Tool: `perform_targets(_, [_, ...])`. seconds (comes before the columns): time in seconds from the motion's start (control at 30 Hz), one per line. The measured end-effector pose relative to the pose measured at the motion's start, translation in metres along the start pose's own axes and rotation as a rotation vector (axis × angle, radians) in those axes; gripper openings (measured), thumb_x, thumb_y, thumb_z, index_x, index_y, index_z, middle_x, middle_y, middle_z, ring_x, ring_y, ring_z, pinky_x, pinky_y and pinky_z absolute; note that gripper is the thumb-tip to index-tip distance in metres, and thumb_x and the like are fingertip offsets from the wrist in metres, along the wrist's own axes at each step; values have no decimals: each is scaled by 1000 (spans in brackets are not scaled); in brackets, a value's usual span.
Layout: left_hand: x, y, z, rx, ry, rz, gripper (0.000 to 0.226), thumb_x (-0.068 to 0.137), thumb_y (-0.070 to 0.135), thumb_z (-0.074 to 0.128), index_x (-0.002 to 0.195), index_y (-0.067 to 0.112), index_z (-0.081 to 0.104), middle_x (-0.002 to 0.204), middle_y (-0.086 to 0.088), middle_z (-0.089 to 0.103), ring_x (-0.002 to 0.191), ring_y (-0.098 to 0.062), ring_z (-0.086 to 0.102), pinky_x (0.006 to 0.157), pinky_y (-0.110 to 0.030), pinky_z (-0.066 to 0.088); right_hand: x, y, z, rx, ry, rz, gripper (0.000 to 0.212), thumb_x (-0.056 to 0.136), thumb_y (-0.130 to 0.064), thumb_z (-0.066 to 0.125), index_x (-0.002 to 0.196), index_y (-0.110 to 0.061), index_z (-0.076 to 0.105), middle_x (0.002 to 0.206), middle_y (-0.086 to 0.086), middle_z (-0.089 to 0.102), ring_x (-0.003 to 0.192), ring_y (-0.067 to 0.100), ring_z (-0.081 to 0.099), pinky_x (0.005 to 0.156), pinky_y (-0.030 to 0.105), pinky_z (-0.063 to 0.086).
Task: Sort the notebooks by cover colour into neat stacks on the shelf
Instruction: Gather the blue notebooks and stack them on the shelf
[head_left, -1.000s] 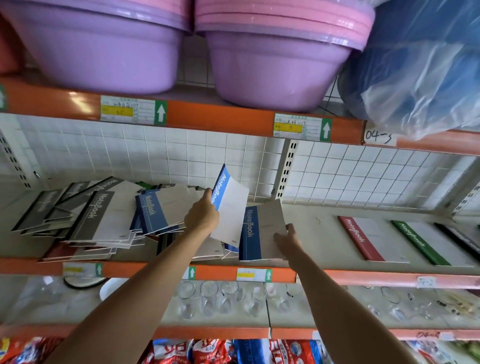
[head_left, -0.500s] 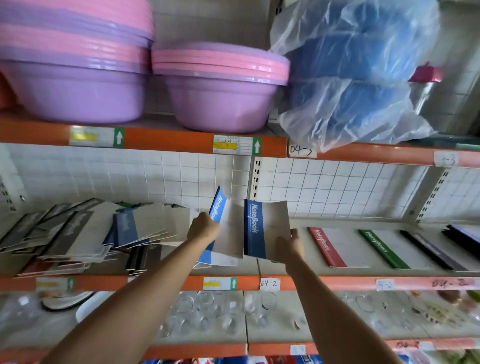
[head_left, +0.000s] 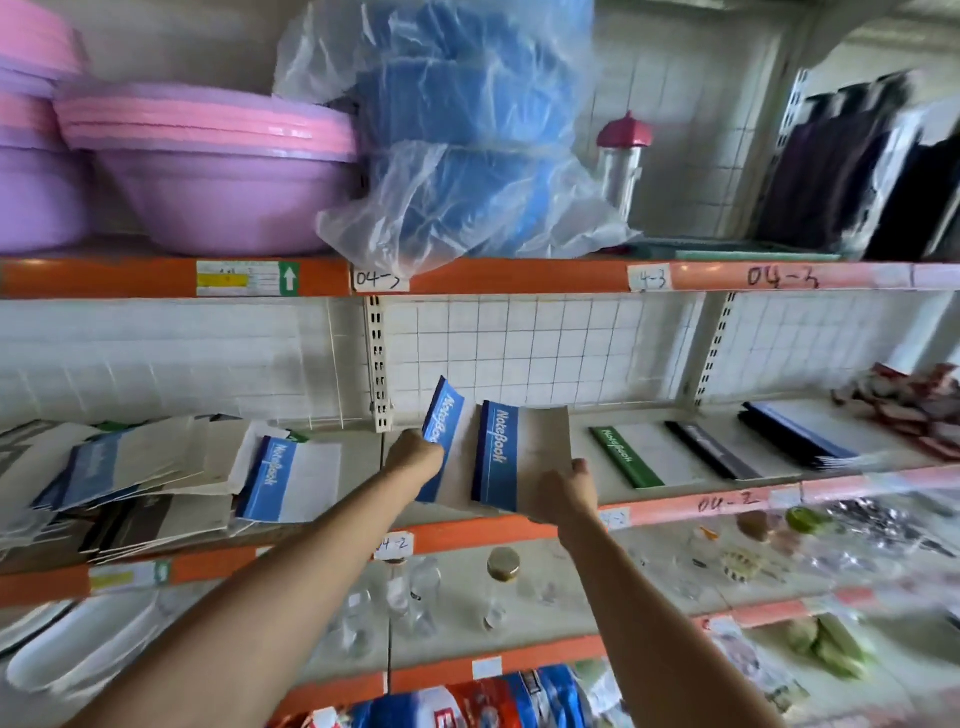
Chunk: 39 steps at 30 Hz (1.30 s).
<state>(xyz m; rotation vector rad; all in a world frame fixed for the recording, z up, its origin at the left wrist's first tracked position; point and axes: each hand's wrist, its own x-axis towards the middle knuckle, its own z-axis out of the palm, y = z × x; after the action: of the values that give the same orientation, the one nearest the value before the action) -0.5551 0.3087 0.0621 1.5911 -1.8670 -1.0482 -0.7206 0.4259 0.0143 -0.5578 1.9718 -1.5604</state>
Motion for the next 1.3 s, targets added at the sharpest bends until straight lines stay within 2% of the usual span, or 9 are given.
perform_targets(0.1, [-8,16,36,71,16,42,30,95,16,50,121,4,57,115,-15,63,90,-30,59,64,-28,44,5,5,-38,-34,45,-5,19,81,-15,46,99,-20,49,88,10,60,86,35,61,79,53,56])
perform_targets(0.27, [-15,32,91,66,25,64,32,93,16,49,121,4,61,118,-18,65,104,-37,62,72,-30,43,18,12,-87,-49,89,-11,47,64,-24,45,110,-22,52,91,4,65,88,33,64,79,51,57])
perform_targets(0.33, [-18,39,110,61,17,63,33,93,14,48,122,6,61,117,-18,65,103,-36,62,73,-29,43,26,19,-104,-33,101,-1,45,65,-22,45,109,-22,53,91,4,65,87,32,65,77,52,59])
perform_targets(0.5, [-11,70,159,96,-34,83,32,96,16,48,123,4,57,118,-19,64,104,-36,61,74,-31,44,53,26,-144,-7,180,-15,32,70,-13,45,99,-18,57,83,4,67,77,29,63,65,34,51])
perform_targets(0.67, [6,99,217,109,-98,154,29,96,20,49,118,5,58,113,-19,65,96,-35,62,74,-33,49,92,35,-185,-23,218,10,29,74,-4,43,95,-19,56,80,7,67,71,27,62,65,39,53])
perform_targets(0.8, [31,133,262,96,-141,204,29,95,22,50,116,5,60,110,-17,66,93,-34,62,75,-34,50,138,33,-218,-72,262,13,39,69,-14,43,104,-24,57,87,3,68,81,31,65,74,45,57])
perform_targets(0.93, [58,168,306,81,-150,214,31,94,24,51,117,6,61,112,-18,66,96,-35,63,76,-35,51,190,25,-249,-155,273,-2,33,78,-4,45,105,-20,56,88,6,66,77,27,61,63,31,49])
perform_targets(1.1, [77,208,371,89,-199,194,32,95,25,52,119,7,60,112,-16,67,91,-32,64,69,-33,51,239,18,-294,-292,306,-20,25,83,-1,47,100,-19,49,76,3,60,65,18,53,54,27,38])
perform_targets(1.3, [73,261,432,153,-246,184,28,95,25,51,119,11,55,111,-11,66,90,-29,65,72,-33,53,271,19,-358,-354,374,-22,31,73,-16,42,103,-19,50,80,4,56,78,31,52,67,32,38])
